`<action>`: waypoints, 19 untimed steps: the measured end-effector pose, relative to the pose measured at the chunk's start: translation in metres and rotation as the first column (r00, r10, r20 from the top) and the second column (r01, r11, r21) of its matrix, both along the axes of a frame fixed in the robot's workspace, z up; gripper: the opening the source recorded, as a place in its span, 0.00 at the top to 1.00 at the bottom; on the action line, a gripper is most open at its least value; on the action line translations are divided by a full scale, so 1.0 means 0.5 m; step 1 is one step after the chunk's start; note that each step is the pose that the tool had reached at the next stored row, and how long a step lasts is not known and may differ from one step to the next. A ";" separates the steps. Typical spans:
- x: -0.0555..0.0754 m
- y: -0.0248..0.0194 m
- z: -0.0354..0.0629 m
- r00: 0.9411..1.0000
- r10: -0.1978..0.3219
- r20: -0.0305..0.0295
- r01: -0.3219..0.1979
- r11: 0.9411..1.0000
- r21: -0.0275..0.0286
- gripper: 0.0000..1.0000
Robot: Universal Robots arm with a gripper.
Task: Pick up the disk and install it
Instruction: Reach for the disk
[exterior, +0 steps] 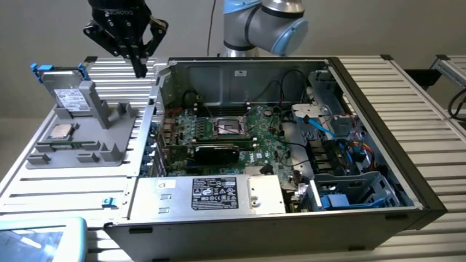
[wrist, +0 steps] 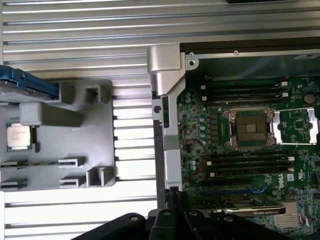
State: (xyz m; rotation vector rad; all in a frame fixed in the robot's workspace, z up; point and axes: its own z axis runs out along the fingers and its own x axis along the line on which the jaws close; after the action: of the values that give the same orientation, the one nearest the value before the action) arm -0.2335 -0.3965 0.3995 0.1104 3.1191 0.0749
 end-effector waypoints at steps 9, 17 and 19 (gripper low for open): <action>-0.070 0.0171 0.002 1.000 0.000 0.000 0.000 1.000 0.000 0.89; -0.137 0.0283 0.002 1.000 0.001 0.000 -0.001 1.000 0.000 0.89; -0.153 0.0310 0.002 1.000 0.001 0.000 -0.001 1.000 0.000 0.89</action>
State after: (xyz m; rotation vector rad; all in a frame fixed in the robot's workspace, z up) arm -0.3102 -0.3810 0.4003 0.1091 3.1194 0.0750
